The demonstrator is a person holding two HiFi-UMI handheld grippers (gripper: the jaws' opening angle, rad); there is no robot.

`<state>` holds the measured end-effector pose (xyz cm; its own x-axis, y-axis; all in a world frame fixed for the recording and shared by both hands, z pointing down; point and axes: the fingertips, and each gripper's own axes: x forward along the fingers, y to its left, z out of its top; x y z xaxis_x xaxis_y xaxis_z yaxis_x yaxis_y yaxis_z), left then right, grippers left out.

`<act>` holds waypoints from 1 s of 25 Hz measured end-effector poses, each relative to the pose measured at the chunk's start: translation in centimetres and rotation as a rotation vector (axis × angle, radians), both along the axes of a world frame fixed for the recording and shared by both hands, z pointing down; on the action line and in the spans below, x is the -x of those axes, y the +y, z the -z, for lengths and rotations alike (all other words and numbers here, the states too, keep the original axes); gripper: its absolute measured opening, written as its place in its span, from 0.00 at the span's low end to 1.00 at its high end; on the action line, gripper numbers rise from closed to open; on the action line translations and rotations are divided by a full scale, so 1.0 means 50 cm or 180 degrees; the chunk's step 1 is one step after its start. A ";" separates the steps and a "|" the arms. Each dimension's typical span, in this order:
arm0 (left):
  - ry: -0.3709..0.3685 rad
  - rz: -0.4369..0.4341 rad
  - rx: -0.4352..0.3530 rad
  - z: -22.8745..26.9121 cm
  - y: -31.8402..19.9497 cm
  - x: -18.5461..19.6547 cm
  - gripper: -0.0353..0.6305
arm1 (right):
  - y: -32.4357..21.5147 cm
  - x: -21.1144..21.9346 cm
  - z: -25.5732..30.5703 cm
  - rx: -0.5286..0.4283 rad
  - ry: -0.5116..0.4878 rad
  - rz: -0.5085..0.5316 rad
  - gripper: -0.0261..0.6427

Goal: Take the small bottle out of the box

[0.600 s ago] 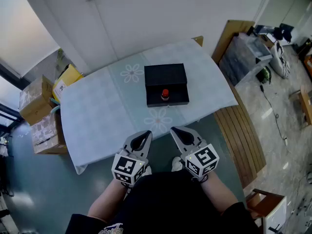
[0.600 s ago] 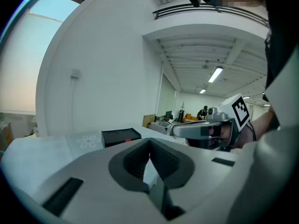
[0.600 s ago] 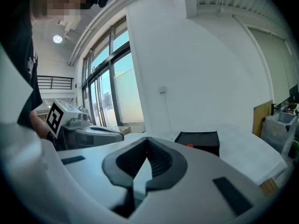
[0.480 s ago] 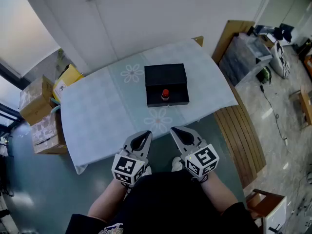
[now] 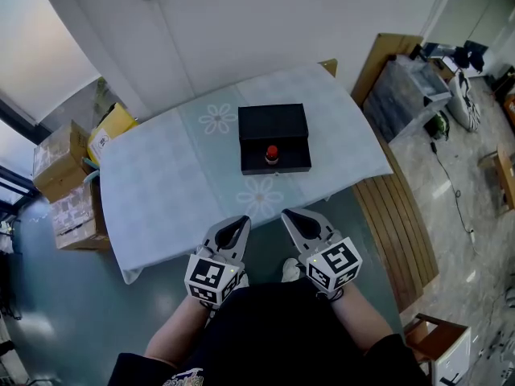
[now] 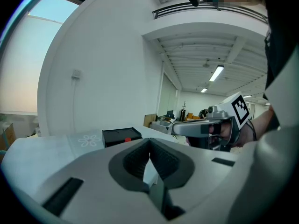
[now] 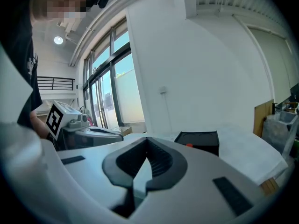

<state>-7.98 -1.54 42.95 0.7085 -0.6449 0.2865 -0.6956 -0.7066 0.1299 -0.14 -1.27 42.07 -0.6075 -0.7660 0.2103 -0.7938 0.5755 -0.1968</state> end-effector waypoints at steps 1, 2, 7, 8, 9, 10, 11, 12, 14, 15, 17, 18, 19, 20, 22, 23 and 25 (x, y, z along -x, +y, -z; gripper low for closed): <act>-0.0013 0.0007 -0.0012 0.000 0.001 -0.003 0.09 | -0.001 -0.002 0.000 -0.0002 -0.0015 0.0020 0.07; -0.0029 0.0017 -0.0026 -0.001 0.001 -0.005 0.09 | -0.001 -0.003 0.001 -0.0006 -0.0026 0.0046 0.07; -0.0062 0.0095 -0.0030 -0.005 0.002 -0.023 0.09 | -0.002 -0.014 -0.002 -0.0013 -0.0027 0.0188 0.07; -0.0062 0.0114 -0.0031 -0.005 0.002 -0.027 0.09 | -0.004 -0.018 -0.002 -0.0014 -0.0026 0.0210 0.07; -0.0065 0.0133 -0.0030 -0.006 0.002 -0.031 0.09 | -0.006 -0.023 -0.003 -0.0016 -0.0027 0.0229 0.07; -0.0069 0.0154 -0.0027 -0.007 0.001 -0.035 0.09 | -0.009 -0.027 -0.003 -0.0018 -0.0028 0.0248 0.07; -0.0071 0.0178 -0.0023 -0.009 0.000 -0.039 0.09 | -0.012 -0.033 -0.004 -0.0020 -0.0027 0.0268 0.07; -0.0067 0.0206 -0.0017 -0.009 -0.001 -0.042 0.09 | -0.016 -0.038 -0.005 -0.0021 -0.0026 0.0289 0.07; -0.0029 0.0272 0.0000 -0.010 -0.005 -0.049 0.09 | -0.022 -0.048 -0.006 -0.0023 -0.0024 0.0334 0.07; -0.0004 0.0308 0.0010 -0.009 -0.006 -0.051 0.09 | -0.026 -0.053 -0.007 -0.0022 -0.0022 0.0359 0.07; 0.0026 0.0375 0.0024 -0.010 -0.009 -0.058 0.09 | -0.032 -0.063 -0.010 -0.0017 -0.0019 0.0412 0.07; 0.0030 0.0406 0.0026 -0.011 -0.010 -0.063 0.09 | -0.035 -0.069 -0.012 -0.0015 -0.0019 0.0440 0.07; 0.0031 0.0435 0.0027 -0.012 -0.010 -0.068 0.09 | -0.037 -0.075 -0.014 -0.0014 -0.0020 0.0467 0.07; 0.0031 0.0464 0.0025 -0.014 -0.010 -0.073 0.09 | -0.040 -0.080 -0.017 -0.0012 -0.0020 0.0495 0.07; 0.0027 0.0522 0.0024 -0.017 -0.010 -0.082 0.09 | -0.044 -0.090 -0.021 -0.0008 -0.0024 0.0552 0.07; 0.0024 0.0553 0.0030 -0.019 -0.009 -0.086 0.09 | -0.047 -0.094 -0.023 -0.0007 -0.0025 0.0582 0.07; 0.0028 0.0614 0.0043 -0.023 -0.005 -0.094 0.09 | -0.052 -0.101 -0.026 -0.0009 -0.0024 0.0643 0.07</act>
<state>-3.27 -1.81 44.08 0.5745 -0.7652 0.2904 -0.8169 -0.5583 0.1450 4.92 -3.89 43.35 -0.7505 -0.6288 0.2032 -0.6605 0.7235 -0.2006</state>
